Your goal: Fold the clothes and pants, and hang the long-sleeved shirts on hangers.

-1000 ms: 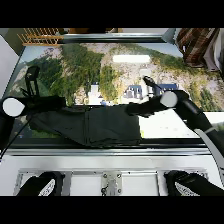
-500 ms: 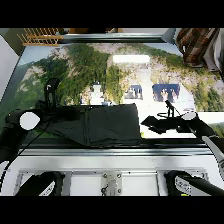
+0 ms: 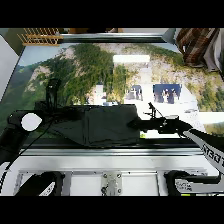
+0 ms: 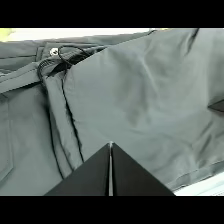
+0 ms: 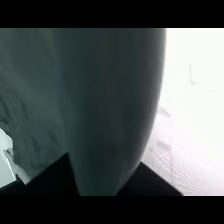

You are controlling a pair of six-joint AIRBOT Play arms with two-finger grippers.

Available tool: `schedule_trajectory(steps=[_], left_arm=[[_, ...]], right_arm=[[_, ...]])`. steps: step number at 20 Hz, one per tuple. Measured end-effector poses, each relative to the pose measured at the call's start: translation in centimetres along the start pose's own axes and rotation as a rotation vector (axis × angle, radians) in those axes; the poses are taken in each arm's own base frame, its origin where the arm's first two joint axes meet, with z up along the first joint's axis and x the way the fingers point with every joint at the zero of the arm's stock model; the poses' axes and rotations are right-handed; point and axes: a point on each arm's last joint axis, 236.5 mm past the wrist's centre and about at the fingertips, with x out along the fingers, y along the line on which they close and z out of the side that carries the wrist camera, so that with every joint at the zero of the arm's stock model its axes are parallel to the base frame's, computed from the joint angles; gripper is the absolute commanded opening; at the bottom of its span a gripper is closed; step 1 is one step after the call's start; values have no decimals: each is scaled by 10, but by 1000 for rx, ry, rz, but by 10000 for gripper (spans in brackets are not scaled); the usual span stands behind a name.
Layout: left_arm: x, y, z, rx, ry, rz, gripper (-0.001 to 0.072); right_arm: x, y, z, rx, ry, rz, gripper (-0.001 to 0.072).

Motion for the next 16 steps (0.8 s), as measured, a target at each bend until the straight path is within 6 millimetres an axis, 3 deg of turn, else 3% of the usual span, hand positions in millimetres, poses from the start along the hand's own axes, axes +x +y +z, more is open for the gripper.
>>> schedule_trajectory(steps=[3, 6, 9, 12, 16], left_arm=[[0, 0, 0, 0, 0, 0, 17], [8, 1, -4, -6, 26, 1, 17], [34, -9, -13, -16, 84, -26, 17], [75, -31, -21, -19, 117, -71, 17], [130, -70, -35, 7, 174, -129, 17]], right_arm=[[-2, 6, 2, -64, 8, -6, 17], [-24, -3, 8, -131, 34, -104, 17], [-73, -18, 24, -218, 57, -276, 17], [-136, -23, 46, -283, 52, -477, 17], [-203, 6, 69, -320, -20, -637, 17]])
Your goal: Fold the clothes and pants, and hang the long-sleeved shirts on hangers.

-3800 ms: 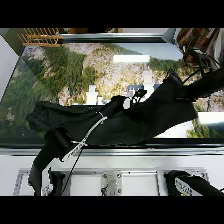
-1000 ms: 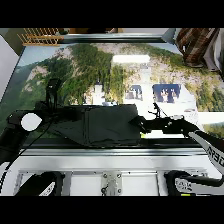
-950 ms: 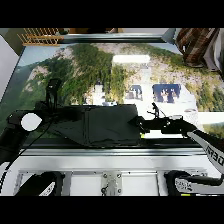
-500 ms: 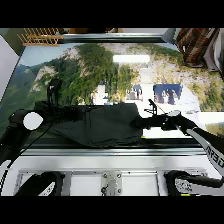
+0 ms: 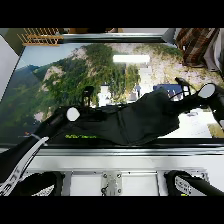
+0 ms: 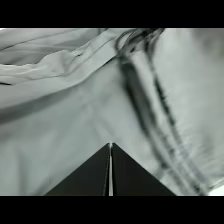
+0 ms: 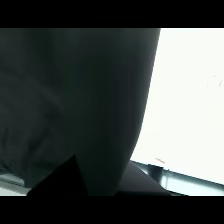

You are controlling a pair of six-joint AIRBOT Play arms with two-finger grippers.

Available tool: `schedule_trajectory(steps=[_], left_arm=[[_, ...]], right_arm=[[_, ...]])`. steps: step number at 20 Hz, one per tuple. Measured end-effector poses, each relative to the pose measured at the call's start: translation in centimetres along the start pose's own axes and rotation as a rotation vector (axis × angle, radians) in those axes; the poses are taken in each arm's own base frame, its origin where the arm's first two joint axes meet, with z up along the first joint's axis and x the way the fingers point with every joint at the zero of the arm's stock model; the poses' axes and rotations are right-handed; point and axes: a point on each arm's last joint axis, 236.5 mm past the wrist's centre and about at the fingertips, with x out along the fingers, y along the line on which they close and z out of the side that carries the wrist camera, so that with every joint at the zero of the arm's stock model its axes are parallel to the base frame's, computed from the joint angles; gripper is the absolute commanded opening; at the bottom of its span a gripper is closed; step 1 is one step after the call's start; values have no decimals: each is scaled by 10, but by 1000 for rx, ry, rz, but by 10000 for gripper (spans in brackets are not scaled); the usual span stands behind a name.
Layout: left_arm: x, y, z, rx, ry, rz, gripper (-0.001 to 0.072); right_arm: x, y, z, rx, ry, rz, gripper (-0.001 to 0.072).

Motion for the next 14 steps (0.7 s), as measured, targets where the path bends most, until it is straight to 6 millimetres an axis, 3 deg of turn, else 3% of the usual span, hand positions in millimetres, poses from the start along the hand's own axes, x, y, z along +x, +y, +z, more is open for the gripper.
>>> schedule_trajectory(steps=[3, 6, 10, 14], left_arm=[[40, -29, -3, 53, 56, -30, 17], [71, -57, -8, 107, 109, -56, 17], [101, -90, -21, 198, 181, -88, 17], [118, -104, -39, 241, 242, -99, 17]], right_arm=[[-43, 7, 16, 13, -49, -52, 17], [-70, 25, 22, 16, -70, -64, 17], [-87, 54, 23, 28, -79, -54, 17], [-89, 76, 20, 49, -75, -41, 17]])
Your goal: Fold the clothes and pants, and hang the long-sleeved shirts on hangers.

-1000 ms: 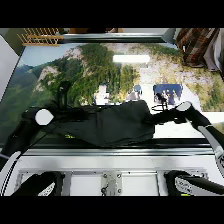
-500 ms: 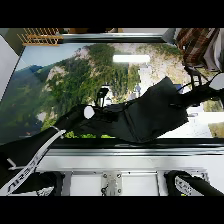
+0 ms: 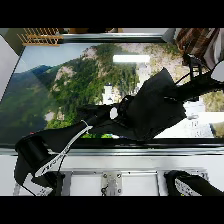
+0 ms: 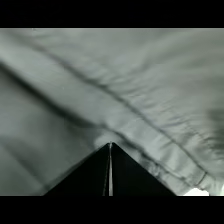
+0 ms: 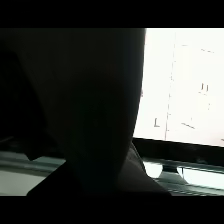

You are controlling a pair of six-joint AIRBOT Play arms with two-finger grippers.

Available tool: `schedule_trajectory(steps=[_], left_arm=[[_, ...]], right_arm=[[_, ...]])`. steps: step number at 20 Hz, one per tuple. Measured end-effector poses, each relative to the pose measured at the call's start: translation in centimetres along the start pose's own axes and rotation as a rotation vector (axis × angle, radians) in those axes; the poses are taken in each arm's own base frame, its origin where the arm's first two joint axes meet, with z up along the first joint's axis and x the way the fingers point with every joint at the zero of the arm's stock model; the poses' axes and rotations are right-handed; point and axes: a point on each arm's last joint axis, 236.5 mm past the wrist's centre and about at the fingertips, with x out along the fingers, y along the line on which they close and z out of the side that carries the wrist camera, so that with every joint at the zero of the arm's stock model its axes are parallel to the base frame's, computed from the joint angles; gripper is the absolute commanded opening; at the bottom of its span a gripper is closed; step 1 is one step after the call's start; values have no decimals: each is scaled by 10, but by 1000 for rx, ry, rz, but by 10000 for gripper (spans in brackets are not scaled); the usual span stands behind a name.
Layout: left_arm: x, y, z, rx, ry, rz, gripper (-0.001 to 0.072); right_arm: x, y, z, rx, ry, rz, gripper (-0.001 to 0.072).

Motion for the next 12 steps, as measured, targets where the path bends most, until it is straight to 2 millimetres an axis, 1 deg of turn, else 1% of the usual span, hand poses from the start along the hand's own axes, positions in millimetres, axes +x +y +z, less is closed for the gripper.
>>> schedule_trajectory(steps=[2, 4, 6, 8, 9, 12], left_arm=[[4, -2, -3, 7, 14, -1, 17], [4, 0, -4, 5, 27, -1, 17], [-6, 5, 2, -4, 17, 0, 17], [-25, 14, 16, -14, -18, 1, 17], [-39, 21, 26, -23, -49, 4, 17], [-92, 52, 60, -65, -166, 22, 17]], right_arm=[[1, 11, -2, 13, 4, 9, 17], [2, 21, -4, 21, 2, 18, 17], [4, 33, -5, 34, -2, 31, 17], [6, 47, -7, 48, -5, 46, 17], [7, 54, -8, 54, -8, 54, 17], [10, 81, -9, 77, -29, 93, 17]])
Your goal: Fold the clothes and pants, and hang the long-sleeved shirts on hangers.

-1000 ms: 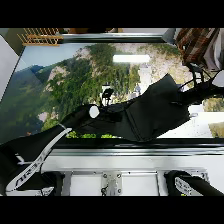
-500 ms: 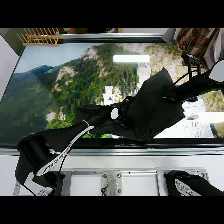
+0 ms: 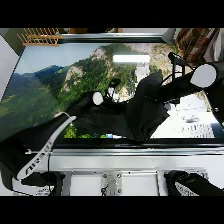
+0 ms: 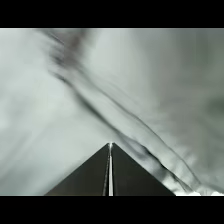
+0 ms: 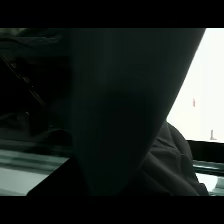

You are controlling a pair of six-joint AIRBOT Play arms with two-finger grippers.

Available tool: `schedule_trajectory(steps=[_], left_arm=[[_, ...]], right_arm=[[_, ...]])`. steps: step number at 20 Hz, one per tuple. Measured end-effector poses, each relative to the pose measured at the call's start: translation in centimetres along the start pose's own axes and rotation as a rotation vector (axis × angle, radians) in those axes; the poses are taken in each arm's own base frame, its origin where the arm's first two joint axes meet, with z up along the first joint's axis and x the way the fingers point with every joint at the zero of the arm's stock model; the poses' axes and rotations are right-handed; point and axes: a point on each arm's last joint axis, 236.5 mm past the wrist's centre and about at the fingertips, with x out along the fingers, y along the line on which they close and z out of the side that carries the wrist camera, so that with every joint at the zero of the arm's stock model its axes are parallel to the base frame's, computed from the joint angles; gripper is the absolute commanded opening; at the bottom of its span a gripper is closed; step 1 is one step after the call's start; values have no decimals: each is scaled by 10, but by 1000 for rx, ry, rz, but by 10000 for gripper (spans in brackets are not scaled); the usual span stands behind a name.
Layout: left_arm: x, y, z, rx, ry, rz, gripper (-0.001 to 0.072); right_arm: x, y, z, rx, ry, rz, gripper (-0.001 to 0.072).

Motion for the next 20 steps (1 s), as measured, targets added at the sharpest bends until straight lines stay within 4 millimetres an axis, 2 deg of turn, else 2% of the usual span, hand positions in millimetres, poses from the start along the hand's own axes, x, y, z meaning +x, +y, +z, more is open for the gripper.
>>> schedule_trajectory(steps=[3, 6, 10, 13, 16, 17, 18, 19, 20], left_arm=[[-60, 42, 38, -59, -123, 39, 17], [-123, 87, 61, -125, -232, 89, 17], [-195, 134, 67, -195, -330, 156, 16], [-236, 155, 62, -231, -380, 194, 17], [-265, 164, 57, -246, -413, 221, 17], [-272, 166, 56, -246, -425, 229, 17], [-279, 167, 55, -248, -435, 235, 17], [-284, 166, 54, -246, -443, 240, 17], [-288, 166, 54, -245, -451, 243, 17]], right_arm=[[7, 31, -3, 17, -28, 54, 17], [22, 63, -12, 19, -21, 96, 17], [58, 107, -29, 2, 4, 147, 17], [91, 147, -43, -14, 8, 205, 17], [127, 187, -58, -27, 0, 279, 32], [140, 198, -63, -28, -1, 302, 177], [151, 208, -67, -23, 0, 321, 435], [162, 216, -72, -19, 0, 340, 534], [172, 225, -77, -10, 4, 365, 530]])
